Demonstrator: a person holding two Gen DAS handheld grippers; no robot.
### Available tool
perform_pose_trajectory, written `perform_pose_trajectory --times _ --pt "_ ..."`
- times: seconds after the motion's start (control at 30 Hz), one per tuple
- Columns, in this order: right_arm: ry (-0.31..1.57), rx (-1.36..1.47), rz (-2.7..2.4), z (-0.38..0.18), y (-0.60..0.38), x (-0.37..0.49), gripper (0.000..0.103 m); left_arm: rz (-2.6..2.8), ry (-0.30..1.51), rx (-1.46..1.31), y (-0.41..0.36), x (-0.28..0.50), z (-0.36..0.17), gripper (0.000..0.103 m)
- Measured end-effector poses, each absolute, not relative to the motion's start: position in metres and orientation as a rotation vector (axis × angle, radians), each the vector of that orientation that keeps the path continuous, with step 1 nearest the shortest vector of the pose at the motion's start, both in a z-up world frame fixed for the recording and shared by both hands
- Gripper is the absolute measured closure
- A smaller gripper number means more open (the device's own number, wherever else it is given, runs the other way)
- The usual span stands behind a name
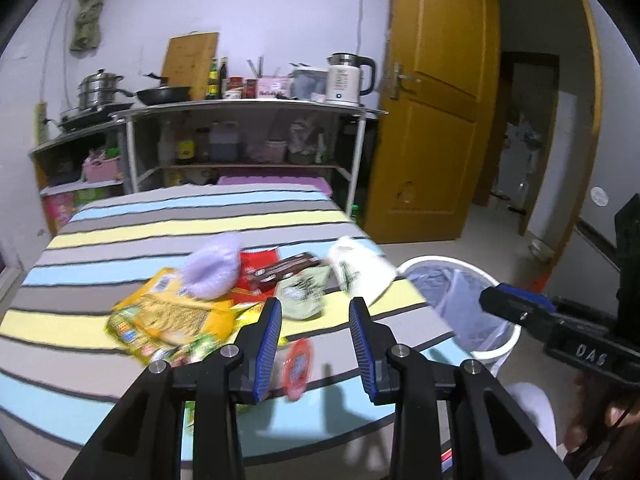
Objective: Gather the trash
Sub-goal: 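Move both open grippers back over the table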
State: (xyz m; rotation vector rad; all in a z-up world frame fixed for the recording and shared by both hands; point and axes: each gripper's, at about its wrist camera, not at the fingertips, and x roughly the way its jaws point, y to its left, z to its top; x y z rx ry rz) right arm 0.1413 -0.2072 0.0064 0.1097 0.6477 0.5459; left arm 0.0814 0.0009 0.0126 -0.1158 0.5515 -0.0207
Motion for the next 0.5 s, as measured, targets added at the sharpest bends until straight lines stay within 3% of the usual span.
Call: perform_pose_trajectory --times 0.37,0.5 --pt "0.668 0.059 0.637 0.001 -0.169 0.134 0.067 0.085 0.581 -0.164 0.050 0.053 -0.006 0.068" --pt "0.663 0.050 0.664 -0.001 -0.162 0.133 0.056 0.092 0.612 -0.183 0.058 0.051 -0.019 0.062"
